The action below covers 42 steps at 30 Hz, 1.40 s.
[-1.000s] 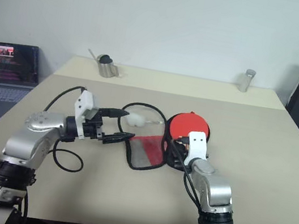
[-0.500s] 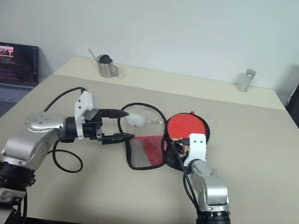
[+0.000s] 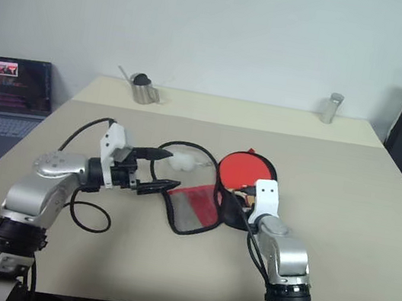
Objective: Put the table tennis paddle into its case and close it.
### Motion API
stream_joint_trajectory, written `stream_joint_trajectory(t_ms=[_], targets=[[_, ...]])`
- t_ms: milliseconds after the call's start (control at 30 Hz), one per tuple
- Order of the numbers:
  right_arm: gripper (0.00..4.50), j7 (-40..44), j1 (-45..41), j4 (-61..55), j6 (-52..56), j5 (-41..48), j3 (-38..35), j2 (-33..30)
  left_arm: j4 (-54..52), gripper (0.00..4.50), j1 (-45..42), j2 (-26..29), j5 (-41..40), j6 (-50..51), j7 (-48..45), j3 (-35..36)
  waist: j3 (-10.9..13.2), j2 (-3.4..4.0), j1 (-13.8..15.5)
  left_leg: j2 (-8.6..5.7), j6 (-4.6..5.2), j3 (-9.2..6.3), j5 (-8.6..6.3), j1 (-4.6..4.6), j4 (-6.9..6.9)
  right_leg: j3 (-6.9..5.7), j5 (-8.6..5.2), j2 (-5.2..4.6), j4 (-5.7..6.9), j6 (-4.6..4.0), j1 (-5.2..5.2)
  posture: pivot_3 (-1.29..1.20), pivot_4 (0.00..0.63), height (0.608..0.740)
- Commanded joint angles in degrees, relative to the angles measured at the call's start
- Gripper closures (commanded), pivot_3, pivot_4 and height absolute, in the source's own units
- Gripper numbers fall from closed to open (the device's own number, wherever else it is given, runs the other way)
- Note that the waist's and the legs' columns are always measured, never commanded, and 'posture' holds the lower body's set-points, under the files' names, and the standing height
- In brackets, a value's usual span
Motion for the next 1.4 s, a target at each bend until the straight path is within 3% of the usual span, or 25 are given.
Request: stream_joint_trajectory(t_ms=[33,167,200,367,533,700,900,1067,1400], targets=[[1.61,-0.4,-0.1,-3.6,0.7,0.3,-0.3,0.6,-1.7,0.0,-0.6,0.7,-0.4,-0.8,0.0,1.1,0.0,0.0,0.0,0.0,0.0,0.0,0.0,0.0,0.0,0.0,0.0,0.0,0.0,0.0,0.0,0.0,0.15,0.74],[0.17,0.0,-0.1,-6.8,3.4,0.8,0.7,1.0,-1.9,0.0,-0.3,0.5,-0.3,-0.8,0.3,1.2,0.0,0.0,0.0,-0.01,0.0,0.0,0.0,0.0,0.0,0.0,0.0,0.0,0.0,0.0,0.01,0.0,0.15,0.74],[0.04,0.6,-0.2,-8.3,4.1,1.0,1.3,0.6,-1.8,0.0,-0.3,0.5,-0.3,-0.9,0.5,1.2,0.0,0.0,0.0,-0.01,0.0,0.0,0.0,0.0,0.0,0.0,0.0,0.0,0.0,0.0,0.0,0.0,0.15,0.74],[0.04,5.8,-0.9,-18.9,9.4,4.3,2.2,-3.5,-0.8,0.0,0.7,1.2,-0.6,-0.7,1.5,2.8,0.0,0.0,0.0,-0.01,0.0,-0.01,0.0,0.0,0.01,-0.01,-0.03,0.0,-0.01,0.04,0.01,0.0,0.15,0.74],[0.04,17.2,-1.2,-26.8,12.6,11.5,0.7,-13.7,5.8,0.0,1.2,3.7,0.7,-3.1,1.6,5.1,0.0,0.0,0.0,0.01,0.0,-0.05,0.0,0.01,0.02,-0.05,-0.14,0.0,0.0,0.25,0.01,0.0,0.15,0.74],[0.04,29.3,-1.2,-26.9,5.2,18.2,-3.3,-23.1,10.3,0.0,2.2,3.5,2.5,-5.8,1.9,4.6,0.0,-0.03,0.1,-0.03,0.01,-0.06,-0.01,0.02,0.04,-0.1,-0.15,-0.01,-0.05,0.26,0.07,0.0,0.15,0.74],[0.04,41.1,-5.8,-25.2,7.2,30.0,-10.2,-32.1,17.3,0.0,1.9,3.1,7.0,-8.5,4.1,2.8,0.0,-0.03,0.1,0.0,0.01,-0.07,-0.01,0.03,0.05,-0.1,-0.15,-0.02,-0.03,0.25,0.07,0.0,0.15,0.74],[0.04,45.3,-5.4,-26.2,6.3,34.7,-11.4,-37.3,25.8,0.0,-1.9,2.9,10.5,-12.1,4.1,0.8,0.0,-0.06,0.3,0.0,0.02,-0.09,-0.01,0.02,0.05,-0.13,-0.15,-0.02,-0.04,0.26,0.07,0.0,0.15,0.74],[0.04,44.9,-4.8,-25.8,1.4,34.4,-9.3,-39.2,41.5,0.0,-11.5,-3.8,15.3,-18.8,4.8,-2.4,0.0,-0.08,0.7,-0.02,0.03,-0.08,-0.02,-0.01,0.1,-0.14,-0.12,-0.04,-0.02,0.22,0.09,0.0,0.15,0.74]])
